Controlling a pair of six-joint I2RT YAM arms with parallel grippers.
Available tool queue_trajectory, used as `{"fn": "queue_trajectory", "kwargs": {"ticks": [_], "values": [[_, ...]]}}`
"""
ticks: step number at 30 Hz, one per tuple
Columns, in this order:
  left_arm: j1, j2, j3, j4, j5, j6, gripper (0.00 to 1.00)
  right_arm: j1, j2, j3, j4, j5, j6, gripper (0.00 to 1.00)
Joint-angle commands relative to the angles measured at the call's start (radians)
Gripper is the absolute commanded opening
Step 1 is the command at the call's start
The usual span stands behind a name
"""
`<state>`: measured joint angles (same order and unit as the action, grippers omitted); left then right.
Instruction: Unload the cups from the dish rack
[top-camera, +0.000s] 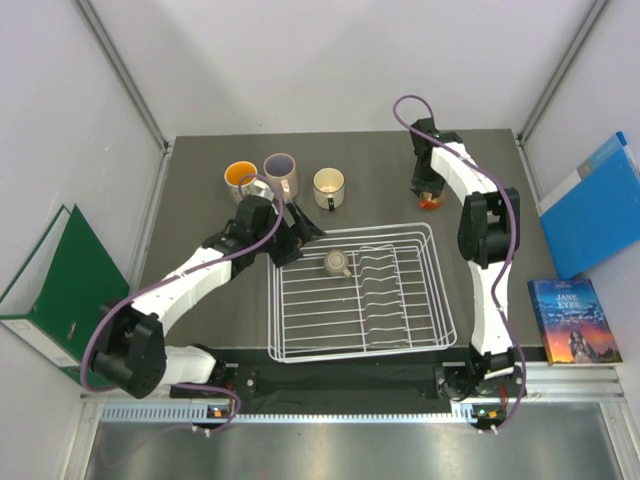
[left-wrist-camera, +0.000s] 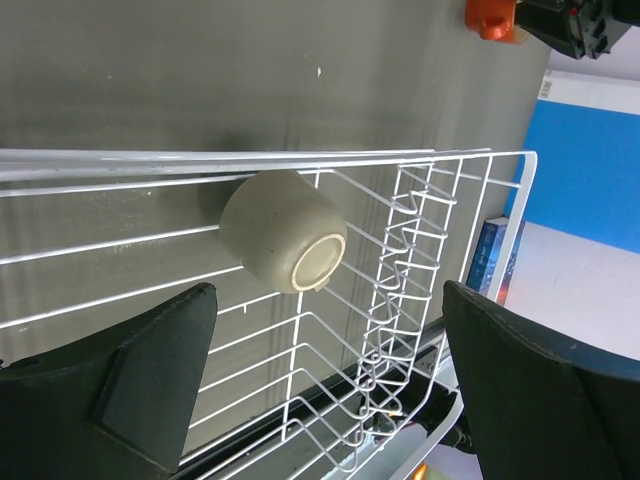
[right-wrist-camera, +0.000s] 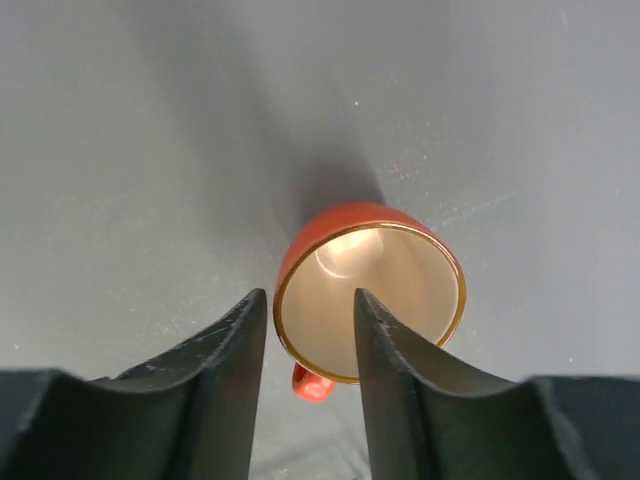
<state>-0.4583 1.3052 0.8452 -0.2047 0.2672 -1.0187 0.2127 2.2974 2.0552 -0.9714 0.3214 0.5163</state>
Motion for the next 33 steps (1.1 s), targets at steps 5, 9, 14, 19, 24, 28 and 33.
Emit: {"fn": "queue_trajectory", "kwargs": {"ticks": [5,9,14,19,24,28,33], "values": [[-0.022,-0.061,0.012,-0.001,-0.031,0.008,0.99,-0.003,-0.173,-0.029,0.079,-0.013,0.004,0.46],[-0.049,-0.072,0.028,-0.015,-0.055,0.046,0.99,0.017,-0.289,-0.049,0.111,-0.008,0.010,0.50],[-0.204,0.005,0.168,-0.216,-0.333,0.225,0.99,0.071,-0.611,-0.252,0.272,-0.030,0.033,0.67],[-0.295,0.179,0.273,-0.345,-0.496,0.293,0.99,0.189,-0.812,-0.398,0.321,-0.015,0.013,0.73],[-0.304,0.232,0.281,-0.320,-0.546,0.273,0.99,0.296,-1.001,-0.575,0.341,-0.002,0.024,0.74],[-0.313,0.293,0.305,-0.329,-0.574,0.240,0.99,0.359,-1.101,-0.647,0.324,0.019,0.025,0.75],[-0.355,0.341,0.337,-0.306,-0.582,0.220,0.99,0.369,-1.197,-0.728,0.303,0.013,0.019,0.74]]}}
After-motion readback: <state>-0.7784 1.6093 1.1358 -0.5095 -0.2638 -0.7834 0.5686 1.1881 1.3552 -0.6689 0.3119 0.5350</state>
